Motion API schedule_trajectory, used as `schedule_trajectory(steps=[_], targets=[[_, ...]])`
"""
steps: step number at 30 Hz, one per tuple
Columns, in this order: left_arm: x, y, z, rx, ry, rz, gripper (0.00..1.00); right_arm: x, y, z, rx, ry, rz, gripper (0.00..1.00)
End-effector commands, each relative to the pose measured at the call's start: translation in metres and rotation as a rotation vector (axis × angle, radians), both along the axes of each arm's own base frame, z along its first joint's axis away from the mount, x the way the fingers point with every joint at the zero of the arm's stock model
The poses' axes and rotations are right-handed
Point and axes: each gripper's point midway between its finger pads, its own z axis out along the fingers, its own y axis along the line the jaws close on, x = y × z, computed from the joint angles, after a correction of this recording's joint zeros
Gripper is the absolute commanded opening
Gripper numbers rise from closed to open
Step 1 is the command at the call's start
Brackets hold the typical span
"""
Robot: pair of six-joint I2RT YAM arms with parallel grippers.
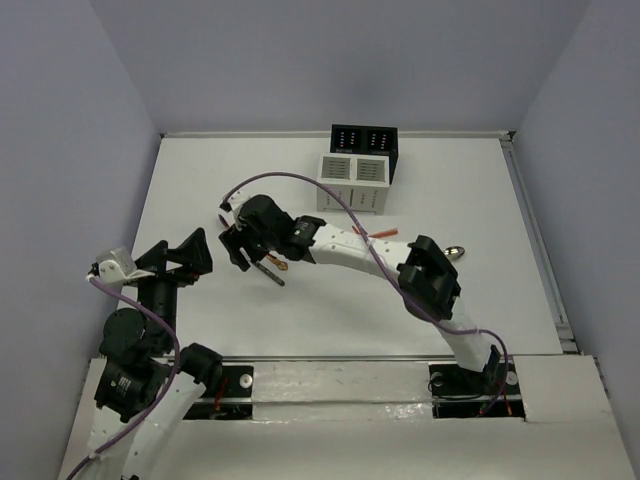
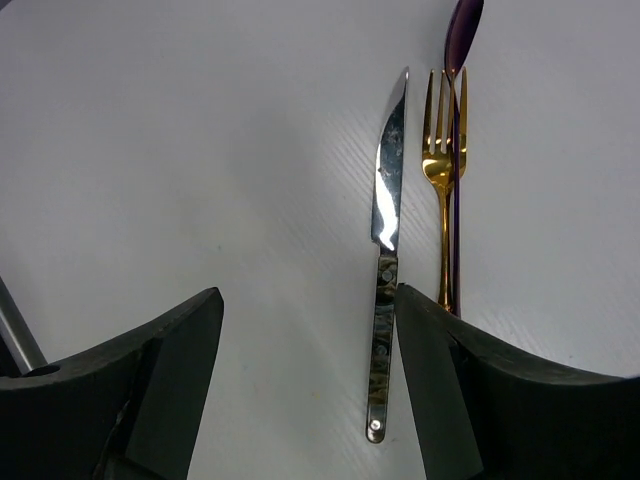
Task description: Sort the eating utensils into containers
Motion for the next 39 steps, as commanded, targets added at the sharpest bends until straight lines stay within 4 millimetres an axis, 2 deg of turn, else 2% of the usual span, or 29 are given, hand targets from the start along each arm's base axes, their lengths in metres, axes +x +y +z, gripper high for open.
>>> schedule_trajectory(steps=[1,10,19,29,37,39], targets=[[-0.009,0.005,0.023,-0.038,-0.067,0.004,0.99,0.016,0.008,-0.001,-0.035,-0.060,-0.018,0.74],[-0.008,0.002,0.023,-0.031,-0.070,-0.011,0.99,0.023,0.020,-0.031,-0.112,-0.059,-0.019,0.70],[-0.008,0.000,0.024,-0.026,-0.072,-0.020,0.99,0.034,0.013,-0.059,-0.193,-0.077,-0.059,0.65],[-0.008,-0.001,0.025,-0.026,-0.077,-0.028,0.99,0.030,0.005,-0.099,-0.268,-0.030,-0.068,0.59],[-0.008,-0.002,0.024,-0.026,-0.076,-0.028,0.99,0.024,0.002,-0.106,-0.282,-0.001,-0.057,0.40],[-0.008,-0.001,0.024,-0.026,-0.077,-0.028,0.99,0.015,0.004,-0.106,-0.286,0.011,-0.038,0.37]])
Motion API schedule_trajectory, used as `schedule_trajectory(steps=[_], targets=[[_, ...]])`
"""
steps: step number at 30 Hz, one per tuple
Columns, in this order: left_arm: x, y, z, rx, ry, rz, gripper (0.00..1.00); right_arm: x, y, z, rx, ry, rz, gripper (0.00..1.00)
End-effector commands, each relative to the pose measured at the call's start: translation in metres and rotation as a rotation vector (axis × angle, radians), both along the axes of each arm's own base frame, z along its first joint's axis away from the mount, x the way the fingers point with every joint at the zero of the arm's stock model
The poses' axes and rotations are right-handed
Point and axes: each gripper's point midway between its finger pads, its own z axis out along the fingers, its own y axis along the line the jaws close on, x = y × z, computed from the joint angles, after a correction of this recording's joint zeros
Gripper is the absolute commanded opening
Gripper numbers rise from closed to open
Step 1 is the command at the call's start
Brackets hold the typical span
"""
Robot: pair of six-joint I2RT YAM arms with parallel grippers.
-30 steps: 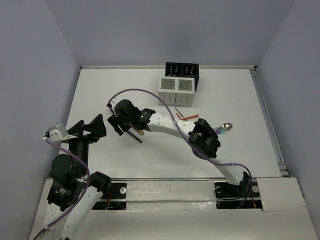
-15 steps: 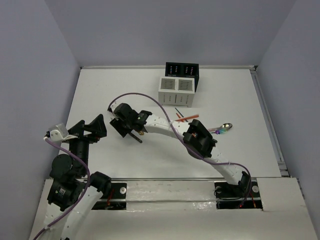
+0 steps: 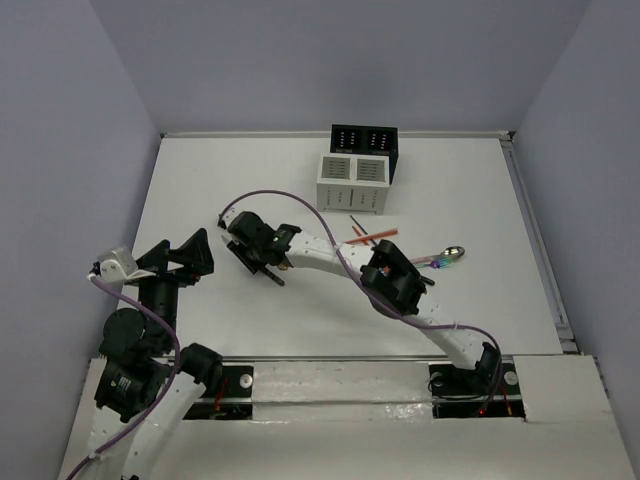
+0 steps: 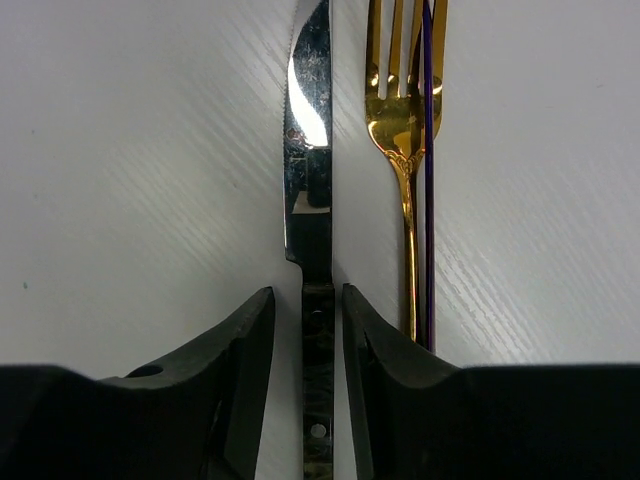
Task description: Sort the eating utensils into containers
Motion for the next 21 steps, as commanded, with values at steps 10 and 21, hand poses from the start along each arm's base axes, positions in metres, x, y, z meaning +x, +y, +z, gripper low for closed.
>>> schedule_trajectory(steps=[10,21], targets=[[-0.009,0.002,0.024,-0.033,-0.077,-0.010,0.99,-0.039,0.009,-0.002,-0.045,0.038,0.105,0.08],[-0.008,0.003,0.024,-0.035,-0.075,-0.005,0.99,-0.055,0.028,0.116,0.271,-0.068,0.154,0.00]])
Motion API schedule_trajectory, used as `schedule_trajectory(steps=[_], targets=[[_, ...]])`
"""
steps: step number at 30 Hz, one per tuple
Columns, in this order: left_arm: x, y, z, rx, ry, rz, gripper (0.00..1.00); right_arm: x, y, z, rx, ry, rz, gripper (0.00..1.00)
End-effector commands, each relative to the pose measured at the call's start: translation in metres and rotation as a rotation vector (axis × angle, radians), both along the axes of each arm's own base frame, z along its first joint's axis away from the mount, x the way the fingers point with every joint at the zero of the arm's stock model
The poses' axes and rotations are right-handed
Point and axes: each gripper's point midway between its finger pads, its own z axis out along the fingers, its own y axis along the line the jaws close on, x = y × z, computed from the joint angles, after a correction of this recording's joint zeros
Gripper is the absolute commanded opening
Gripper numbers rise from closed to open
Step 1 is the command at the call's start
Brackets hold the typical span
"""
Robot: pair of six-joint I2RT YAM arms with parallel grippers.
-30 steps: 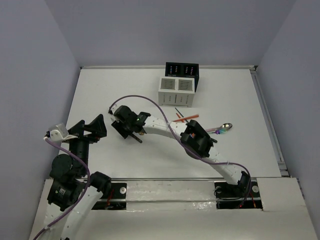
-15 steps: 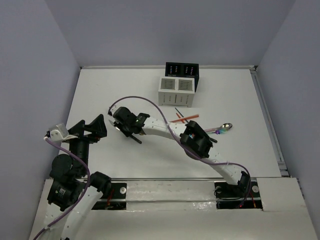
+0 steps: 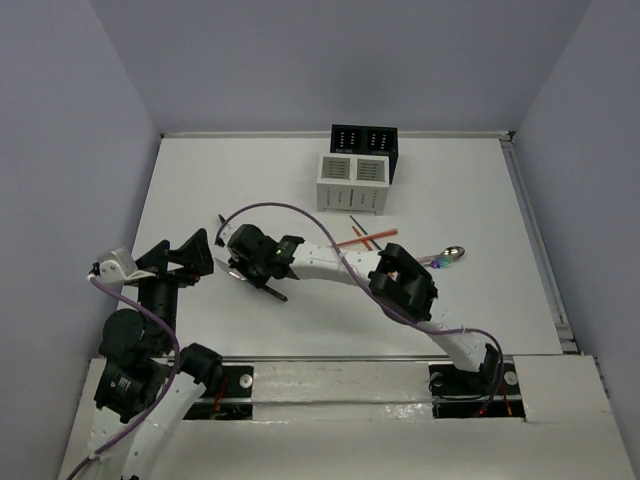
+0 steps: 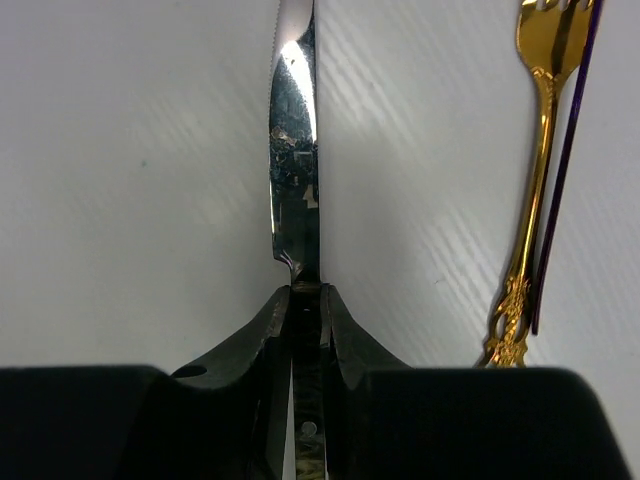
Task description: Sort the eating utensils into containers
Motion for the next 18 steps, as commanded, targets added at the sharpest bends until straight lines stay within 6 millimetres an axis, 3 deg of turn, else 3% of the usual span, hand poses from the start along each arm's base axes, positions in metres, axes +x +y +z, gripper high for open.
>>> schedule_trajectory(steps=[1,5,9,10,12,13,16,18], targets=[[-0.007,0.003,0.023,-0.034,-0.071,-0.003,0.99,-0.008,0.028,0.123,0.302,-0.108,0.033,0.00],[-0.007,0.000,0.023,-0.033,-0.074,-0.015,0.99,0.009,0.019,0.171,0.414,-0.193,-0.054,0.00],[-0.006,-0.001,0.022,-0.030,-0.070,-0.018,0.99,0.047,-0.013,0.214,0.506,-0.291,-0.186,0.00],[-0.006,-0.001,0.023,-0.031,-0.072,-0.020,0.99,0.068,-0.032,0.231,0.549,-0.330,-0.248,0.00],[-0.006,-0.001,0.023,-0.031,-0.073,-0.023,0.99,0.091,-0.053,0.252,0.634,-0.357,-0.317,0.00],[-0.006,-0.002,0.023,-0.029,-0.073,-0.027,0.99,0.115,-0.079,0.267,0.697,-0.386,-0.368,0.00],[-0.006,-0.005,0.023,-0.026,-0.073,-0.043,0.99,0.148,-0.119,0.288,0.807,-0.417,-0.459,0.00],[-0.004,-0.007,0.022,-0.021,-0.069,-0.046,0.99,0.186,-0.164,0.312,0.891,-0.493,-0.534,0.00]])
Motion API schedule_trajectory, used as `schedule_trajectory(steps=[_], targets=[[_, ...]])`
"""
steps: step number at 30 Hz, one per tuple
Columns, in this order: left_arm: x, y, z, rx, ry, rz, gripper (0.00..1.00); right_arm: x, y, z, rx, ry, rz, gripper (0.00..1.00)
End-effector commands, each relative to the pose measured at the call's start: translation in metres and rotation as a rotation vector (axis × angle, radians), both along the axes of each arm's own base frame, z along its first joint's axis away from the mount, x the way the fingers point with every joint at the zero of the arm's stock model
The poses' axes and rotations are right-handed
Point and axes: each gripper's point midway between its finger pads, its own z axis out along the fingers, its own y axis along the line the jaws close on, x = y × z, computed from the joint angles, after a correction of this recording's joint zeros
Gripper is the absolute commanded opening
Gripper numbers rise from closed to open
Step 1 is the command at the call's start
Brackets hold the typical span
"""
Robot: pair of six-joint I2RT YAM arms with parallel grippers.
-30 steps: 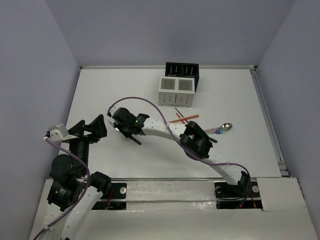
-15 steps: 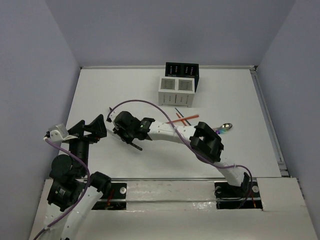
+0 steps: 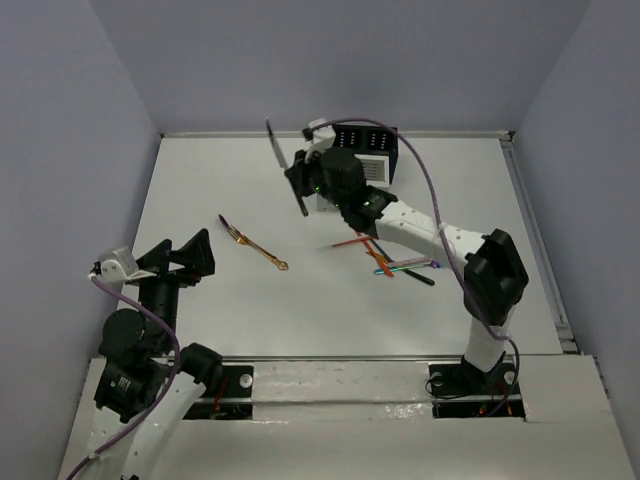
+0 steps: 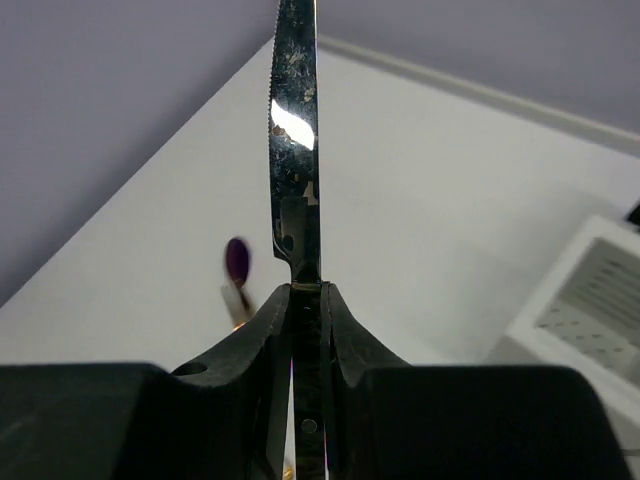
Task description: Sort the eating utensils into containers
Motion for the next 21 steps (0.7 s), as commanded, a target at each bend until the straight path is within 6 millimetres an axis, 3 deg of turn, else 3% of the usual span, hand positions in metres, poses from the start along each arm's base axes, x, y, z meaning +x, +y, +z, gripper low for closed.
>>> schedule_trajectory(steps=[1,7,8,9,16,18,19,20,21], targets=[[-0.004,-0.003,0.021,-0.023,-0.064,-0.026,0.99,0.068,-0.071,0.077,0.279,-0.176,-0.177,0.00],[0.001,-0.006,0.019,-0.011,-0.050,-0.031,0.99,0.123,-0.117,0.094,0.260,-0.276,-0.311,0.00],[0.002,-0.007,0.018,-0.007,-0.046,-0.032,0.99,0.134,-0.129,0.104,0.257,-0.313,-0.347,0.00],[0.004,-0.008,0.016,-0.003,-0.038,-0.032,0.99,0.145,-0.132,0.095,0.243,-0.314,-0.361,0.00],[0.015,-0.014,0.008,0.023,0.006,-0.038,0.99,0.210,-0.155,0.077,0.216,-0.364,-0.422,0.00],[0.019,-0.015,0.004,0.033,0.021,-0.033,0.99,0.226,-0.165,0.070,0.191,-0.386,-0.448,0.00],[0.020,-0.014,0.004,0.036,0.023,-0.025,0.99,0.229,-0.164,0.081,0.205,-0.413,-0.449,0.00],[0.022,-0.014,0.003,0.037,0.029,-0.025,0.99,0.236,-0.161,0.068,0.184,-0.411,-0.448,0.00],[0.024,-0.014,0.001,0.041,0.037,-0.022,0.99,0.241,-0.167,0.068,0.181,-0.424,-0.461,0.00]])
